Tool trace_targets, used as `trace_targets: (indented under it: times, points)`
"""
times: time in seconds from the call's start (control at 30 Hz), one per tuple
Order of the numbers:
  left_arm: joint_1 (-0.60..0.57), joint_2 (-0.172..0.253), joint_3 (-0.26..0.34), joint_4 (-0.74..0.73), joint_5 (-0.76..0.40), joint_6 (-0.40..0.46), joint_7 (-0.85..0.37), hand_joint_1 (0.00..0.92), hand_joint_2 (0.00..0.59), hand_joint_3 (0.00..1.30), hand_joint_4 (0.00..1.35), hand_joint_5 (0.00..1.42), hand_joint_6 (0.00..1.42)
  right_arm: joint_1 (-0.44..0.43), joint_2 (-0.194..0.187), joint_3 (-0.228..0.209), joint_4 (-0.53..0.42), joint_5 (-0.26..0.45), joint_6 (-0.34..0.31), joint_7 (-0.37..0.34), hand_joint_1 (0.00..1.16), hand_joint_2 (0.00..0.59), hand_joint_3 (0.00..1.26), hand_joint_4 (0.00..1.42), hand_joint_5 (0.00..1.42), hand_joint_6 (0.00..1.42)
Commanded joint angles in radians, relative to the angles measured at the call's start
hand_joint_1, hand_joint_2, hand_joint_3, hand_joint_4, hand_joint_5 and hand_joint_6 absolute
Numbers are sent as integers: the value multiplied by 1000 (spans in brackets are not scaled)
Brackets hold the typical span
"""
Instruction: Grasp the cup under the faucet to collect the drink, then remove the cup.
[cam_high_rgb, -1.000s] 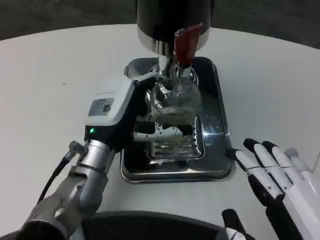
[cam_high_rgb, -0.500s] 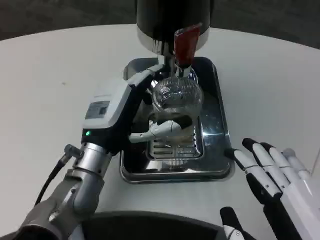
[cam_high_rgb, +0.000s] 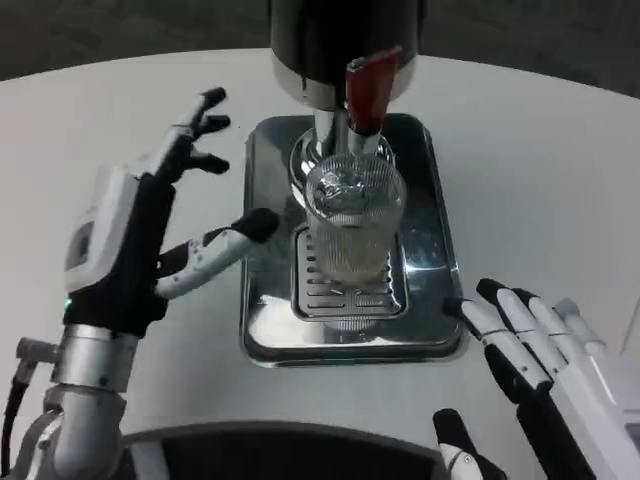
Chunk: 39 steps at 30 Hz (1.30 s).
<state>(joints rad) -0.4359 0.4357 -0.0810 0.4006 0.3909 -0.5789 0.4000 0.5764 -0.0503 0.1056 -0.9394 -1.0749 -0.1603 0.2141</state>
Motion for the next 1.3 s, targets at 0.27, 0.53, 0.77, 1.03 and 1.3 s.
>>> trace_targets:
  times: [0.27, 0.53, 0.77, 1.03, 1.3]
  points:
    - [154, 81, 157, -445, -408, 97, -437, 0, 118, 0, 0, 139, 83, -51, -32, 33, 80, -51, -9, -32, 373, 506, 96, 22, 28, 2]
    - [0, 132, 185, -511, -581, 196, -675, 0, 137, 0, 0, 44, 0, -43, -31, 60, 93, -75, 5, -67, 379, 501, 86, 22, 28, 2]
    - [-142, 92, 177, -480, -707, 295, -820, 0, 145, 0, 0, 0, 0, 1, -14, 76, 61, -91, 9, -97, 386, 498, 84, 22, 28, 9]
    - [-221, 42, 167, -507, -844, 441, -949, 0, 111, 0, 0, 0, 0, 50, -1, 79, 34, -95, 3, -123, 391, 497, 84, 22, 28, 14]
    - [-292, -8, 187, -449, -1033, 718, -1029, 0, 80, 0, 0, 0, 0, 56, 5, 67, 17, -81, 9, -128, 395, 497, 84, 22, 28, 16]
